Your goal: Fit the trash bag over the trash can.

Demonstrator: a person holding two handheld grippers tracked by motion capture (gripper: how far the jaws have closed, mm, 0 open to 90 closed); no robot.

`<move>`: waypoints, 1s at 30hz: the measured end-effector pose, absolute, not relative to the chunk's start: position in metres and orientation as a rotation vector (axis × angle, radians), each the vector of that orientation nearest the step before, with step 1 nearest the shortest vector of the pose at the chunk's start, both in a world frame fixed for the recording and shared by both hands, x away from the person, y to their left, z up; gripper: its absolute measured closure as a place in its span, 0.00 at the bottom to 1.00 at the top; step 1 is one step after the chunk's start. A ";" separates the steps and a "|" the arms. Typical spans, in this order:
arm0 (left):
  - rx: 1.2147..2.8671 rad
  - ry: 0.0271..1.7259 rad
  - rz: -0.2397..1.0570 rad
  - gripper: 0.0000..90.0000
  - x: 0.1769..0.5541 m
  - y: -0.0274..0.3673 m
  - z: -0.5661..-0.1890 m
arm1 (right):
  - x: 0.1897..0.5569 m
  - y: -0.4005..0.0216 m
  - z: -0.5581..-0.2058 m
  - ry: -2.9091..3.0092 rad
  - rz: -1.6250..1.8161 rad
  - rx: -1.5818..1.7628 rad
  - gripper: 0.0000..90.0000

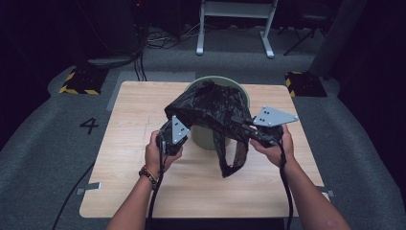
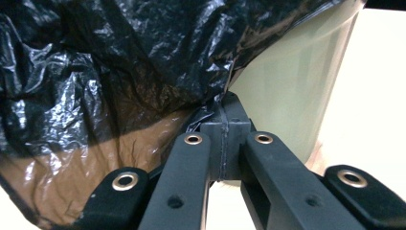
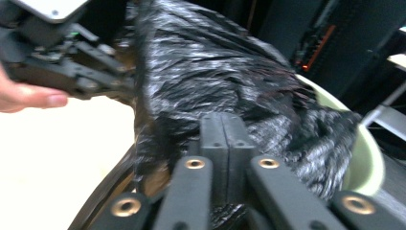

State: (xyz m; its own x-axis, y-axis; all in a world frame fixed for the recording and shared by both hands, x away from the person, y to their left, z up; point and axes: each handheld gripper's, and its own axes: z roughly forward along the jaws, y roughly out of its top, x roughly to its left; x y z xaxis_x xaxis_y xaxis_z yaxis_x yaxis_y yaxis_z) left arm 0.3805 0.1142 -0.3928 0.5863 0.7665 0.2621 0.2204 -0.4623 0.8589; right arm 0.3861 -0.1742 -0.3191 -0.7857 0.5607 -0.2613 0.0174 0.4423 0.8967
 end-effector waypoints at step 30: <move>2.019 0.738 0.835 1.00 0.378 0.112 -0.393 | 0.357 -0.112 -0.327 2.205 1.350 0.393 0.40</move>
State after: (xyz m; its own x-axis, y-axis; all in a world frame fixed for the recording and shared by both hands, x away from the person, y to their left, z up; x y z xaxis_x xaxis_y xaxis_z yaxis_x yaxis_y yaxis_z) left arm 0.3785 0.1124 -0.3929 0.6099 0.7368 0.2919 0.2000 -0.4995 0.8429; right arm 0.3568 -0.1123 -0.3272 -0.8225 0.4958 -0.2787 -0.0230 0.4607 0.8873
